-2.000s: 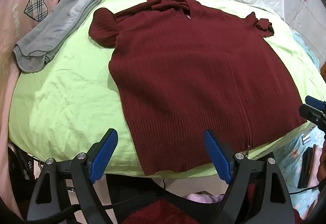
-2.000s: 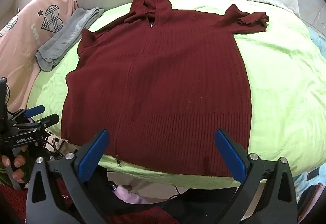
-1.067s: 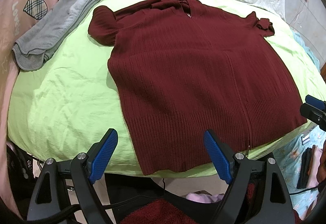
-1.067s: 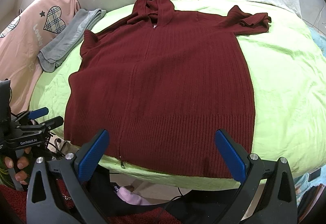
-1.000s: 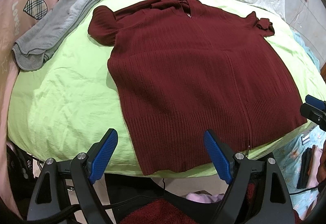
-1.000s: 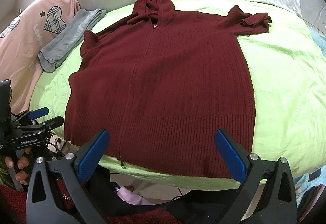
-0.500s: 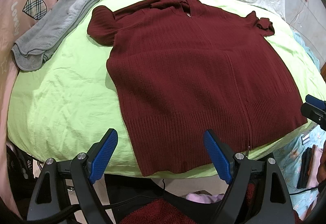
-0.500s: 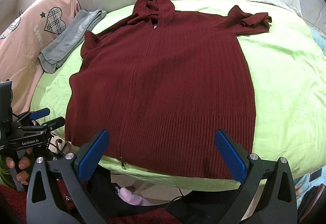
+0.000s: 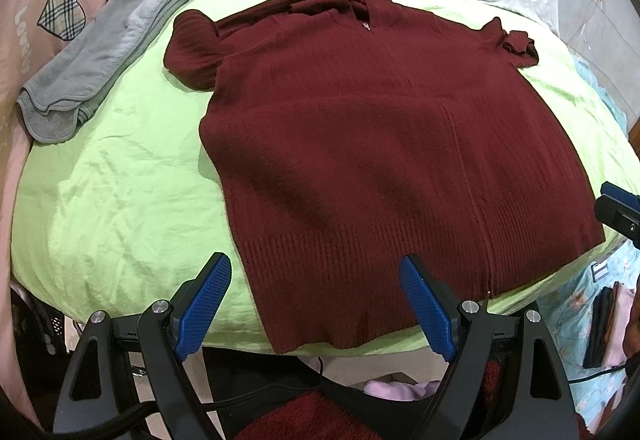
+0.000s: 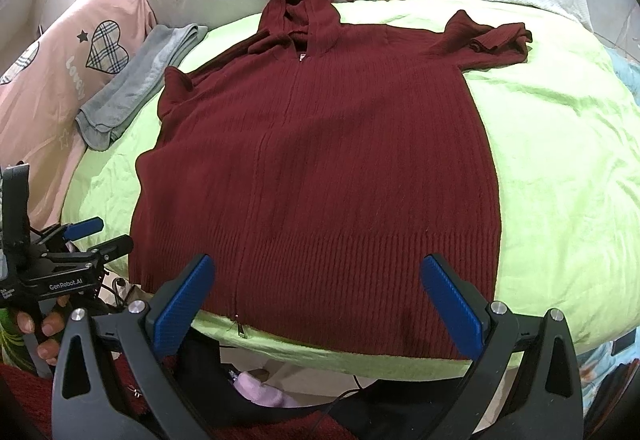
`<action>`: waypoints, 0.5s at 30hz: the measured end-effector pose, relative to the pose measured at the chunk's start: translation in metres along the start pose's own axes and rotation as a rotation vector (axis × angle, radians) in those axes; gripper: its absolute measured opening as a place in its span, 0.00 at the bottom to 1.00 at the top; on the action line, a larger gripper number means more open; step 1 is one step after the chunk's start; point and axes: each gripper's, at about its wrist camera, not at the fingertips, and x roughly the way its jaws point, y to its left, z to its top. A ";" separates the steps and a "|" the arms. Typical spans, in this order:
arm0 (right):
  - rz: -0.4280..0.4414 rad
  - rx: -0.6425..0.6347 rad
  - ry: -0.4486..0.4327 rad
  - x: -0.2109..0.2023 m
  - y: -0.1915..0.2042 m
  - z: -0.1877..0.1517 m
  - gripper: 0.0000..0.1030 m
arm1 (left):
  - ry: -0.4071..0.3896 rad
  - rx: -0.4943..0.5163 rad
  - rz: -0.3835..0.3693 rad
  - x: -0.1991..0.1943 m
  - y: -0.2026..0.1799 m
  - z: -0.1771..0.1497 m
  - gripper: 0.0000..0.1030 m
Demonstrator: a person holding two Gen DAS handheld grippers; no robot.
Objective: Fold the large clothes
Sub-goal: 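Grasp the sleeve cuff with the right tool and fold it across the sweater body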
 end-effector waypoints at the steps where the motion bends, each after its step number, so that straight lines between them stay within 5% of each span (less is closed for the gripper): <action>1: 0.001 0.005 0.001 0.001 -0.001 0.000 1.00 | 0.004 0.003 0.004 0.001 0.000 0.001 0.84; 11: 0.007 0.055 -0.035 0.009 -0.026 0.018 0.99 | 0.001 0.046 0.023 0.020 -0.003 0.025 0.85; 15: -0.015 0.090 -0.072 0.011 -0.048 0.041 0.81 | -0.011 0.053 0.028 0.027 -0.006 0.045 0.85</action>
